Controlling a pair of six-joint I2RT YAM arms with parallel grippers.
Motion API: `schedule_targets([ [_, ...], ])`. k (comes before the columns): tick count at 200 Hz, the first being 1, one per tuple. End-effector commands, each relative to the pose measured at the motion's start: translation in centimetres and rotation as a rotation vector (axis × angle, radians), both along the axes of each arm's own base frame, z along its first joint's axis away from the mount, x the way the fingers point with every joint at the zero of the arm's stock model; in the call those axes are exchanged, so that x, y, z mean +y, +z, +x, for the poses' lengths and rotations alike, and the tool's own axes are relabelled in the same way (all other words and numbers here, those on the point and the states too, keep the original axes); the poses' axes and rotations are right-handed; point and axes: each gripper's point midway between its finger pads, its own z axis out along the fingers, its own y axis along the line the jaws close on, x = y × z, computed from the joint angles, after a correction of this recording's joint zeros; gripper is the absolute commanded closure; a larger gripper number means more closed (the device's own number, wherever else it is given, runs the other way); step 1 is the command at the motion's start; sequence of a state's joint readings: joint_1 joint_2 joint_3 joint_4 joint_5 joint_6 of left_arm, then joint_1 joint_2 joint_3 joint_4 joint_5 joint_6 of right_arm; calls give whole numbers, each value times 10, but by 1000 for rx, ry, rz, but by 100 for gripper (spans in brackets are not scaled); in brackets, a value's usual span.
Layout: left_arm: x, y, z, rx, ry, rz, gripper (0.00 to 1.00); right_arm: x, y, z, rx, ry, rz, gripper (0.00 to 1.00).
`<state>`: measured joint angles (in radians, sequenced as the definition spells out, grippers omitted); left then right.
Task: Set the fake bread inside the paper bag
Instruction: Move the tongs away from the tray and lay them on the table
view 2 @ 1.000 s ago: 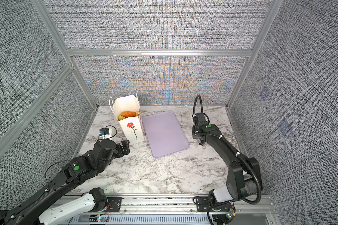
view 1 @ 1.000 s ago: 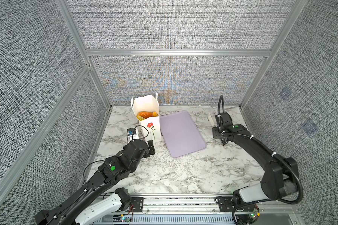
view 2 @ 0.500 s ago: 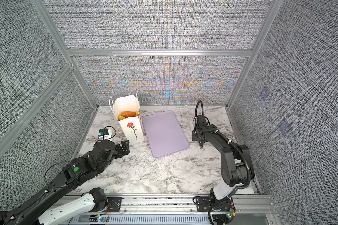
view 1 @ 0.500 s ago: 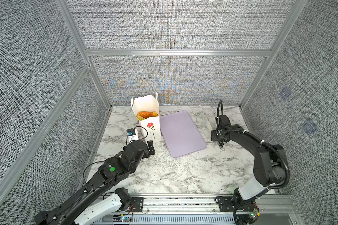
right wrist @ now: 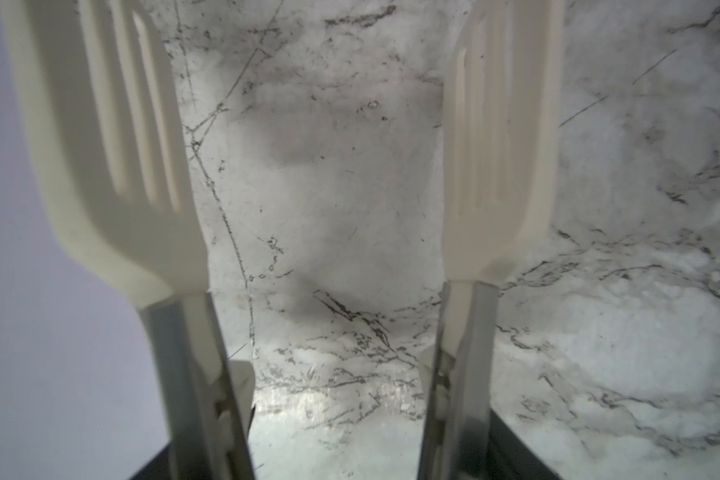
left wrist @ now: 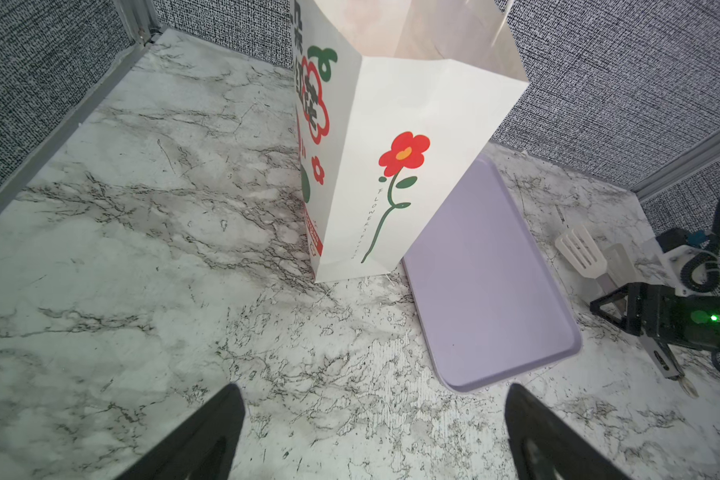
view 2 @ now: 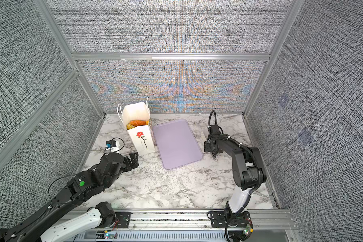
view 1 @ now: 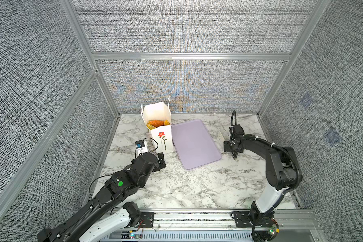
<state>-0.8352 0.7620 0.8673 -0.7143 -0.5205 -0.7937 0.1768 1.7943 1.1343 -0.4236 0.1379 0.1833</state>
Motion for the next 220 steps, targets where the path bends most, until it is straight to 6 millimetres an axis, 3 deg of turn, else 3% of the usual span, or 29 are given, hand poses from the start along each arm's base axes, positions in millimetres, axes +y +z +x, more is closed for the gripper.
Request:
schedule_targets([
  [1, 3, -2, -1, 5, 14, -4, 1, -2, -1, 4, -10, 4, -10, 26],
  [36, 2, -5, 0, 12, 13, 2, 1, -5, -8, 2, 9, 2, -18, 24],
  [101, -2, -7, 2, 20, 6, 7, 1, 3, 2, -14, -41, 50, 32, 13],
  [137, 0, -1, 3, 3, 20, 2, 0, 0, 31, -15, -178, 64, 26, 12],
  [143, 1, -2, 2, 3, 21, 3, 0, -4, 25, -23, -178, 64, 10, 12],
  [196, 14, -20, 3, 29, 78, 63, 0, -42, 88, -28, -594, 8, -142, 11],
  [220, 21, -28, 5, 42, 107, 108, 0, -57, 96, -39, -770, -40, -146, 7],
])
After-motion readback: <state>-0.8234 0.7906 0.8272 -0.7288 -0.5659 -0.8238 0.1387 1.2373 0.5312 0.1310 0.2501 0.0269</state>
